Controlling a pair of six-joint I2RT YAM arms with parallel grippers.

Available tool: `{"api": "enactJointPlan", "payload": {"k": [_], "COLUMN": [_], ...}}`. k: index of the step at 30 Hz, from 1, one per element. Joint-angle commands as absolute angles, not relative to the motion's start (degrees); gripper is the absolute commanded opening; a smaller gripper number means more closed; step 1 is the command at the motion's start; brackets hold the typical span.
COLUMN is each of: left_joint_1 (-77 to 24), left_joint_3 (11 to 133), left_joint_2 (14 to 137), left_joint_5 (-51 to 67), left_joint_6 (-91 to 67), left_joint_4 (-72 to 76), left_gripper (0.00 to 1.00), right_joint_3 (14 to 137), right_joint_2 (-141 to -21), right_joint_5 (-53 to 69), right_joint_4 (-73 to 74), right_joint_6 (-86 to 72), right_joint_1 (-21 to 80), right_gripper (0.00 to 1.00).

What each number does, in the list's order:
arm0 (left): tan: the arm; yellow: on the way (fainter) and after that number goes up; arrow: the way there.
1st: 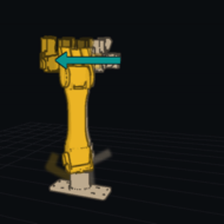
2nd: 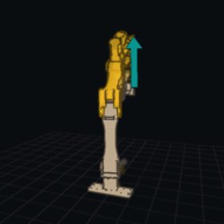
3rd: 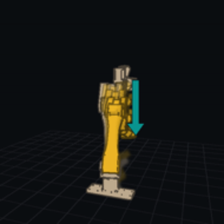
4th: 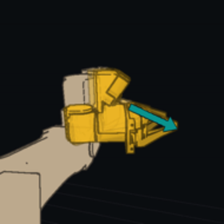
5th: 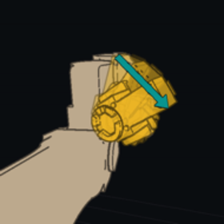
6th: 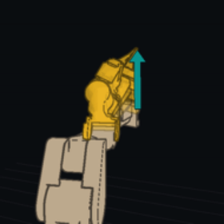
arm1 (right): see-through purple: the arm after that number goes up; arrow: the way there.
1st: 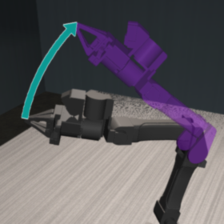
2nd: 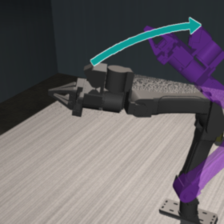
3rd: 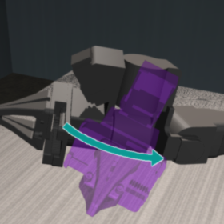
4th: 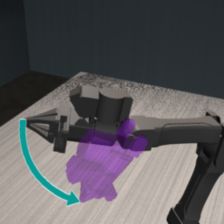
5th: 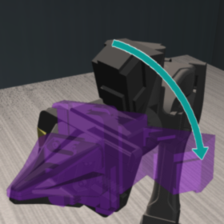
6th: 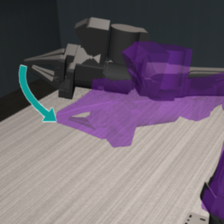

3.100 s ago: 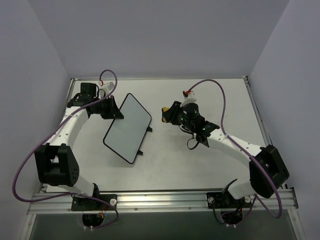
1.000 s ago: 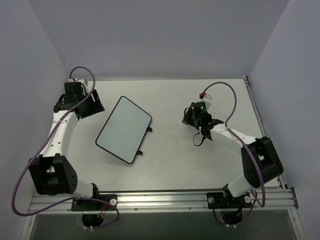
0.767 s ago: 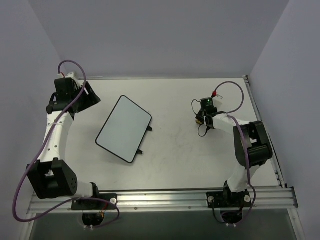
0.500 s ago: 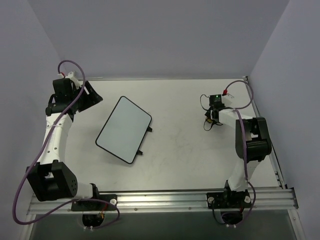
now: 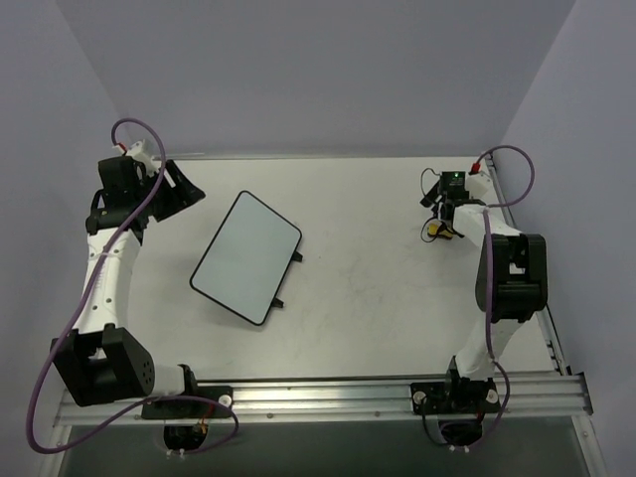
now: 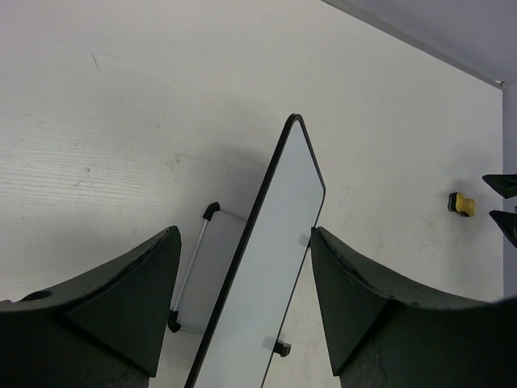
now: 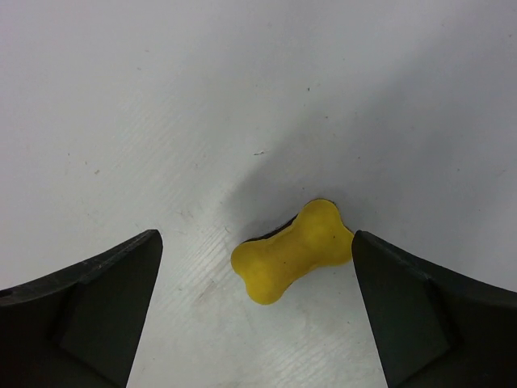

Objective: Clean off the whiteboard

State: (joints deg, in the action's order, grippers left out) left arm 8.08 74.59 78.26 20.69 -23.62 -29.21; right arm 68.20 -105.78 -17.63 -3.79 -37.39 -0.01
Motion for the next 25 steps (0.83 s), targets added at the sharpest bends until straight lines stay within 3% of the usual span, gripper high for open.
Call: {"api": "enactJointPlan", "payload": {"k": [1,8,17,25], "left_joint_1": [9.1,9.1,9.1,9.1], "left_joint_3": [74.4,74.1,73.9,73.9], "left_joint_2": [76.6,74.4,72.7,71.5], "left_joint_5": [22.9,23.8,23.4,23.6], "left_joint_6": [-24.3,-24.4,-24.2,-24.4], "left_joint_4": [-25.8,-25.3,-25.6,-25.0], "left_gripper": [0.74,0.74,0.74,0.74], "right_joint_3": [68.7,69.4,69.5,62.2], "right_joint_2": [-101.5,-92.0,-80.4,-72.8], "right_joint_5": [-18.8,-20.1,-20.1,-16.0], "right_joint_4": [-1.7,-0.2,2.2,-4.0], "right_joint_6": [-36.0,-30.3,-22.9,-20.0], "right_joint_1": [0.4,4.5,19.4,21.5], "right_gripper": [1.0,1.0,1.0,1.0]}}
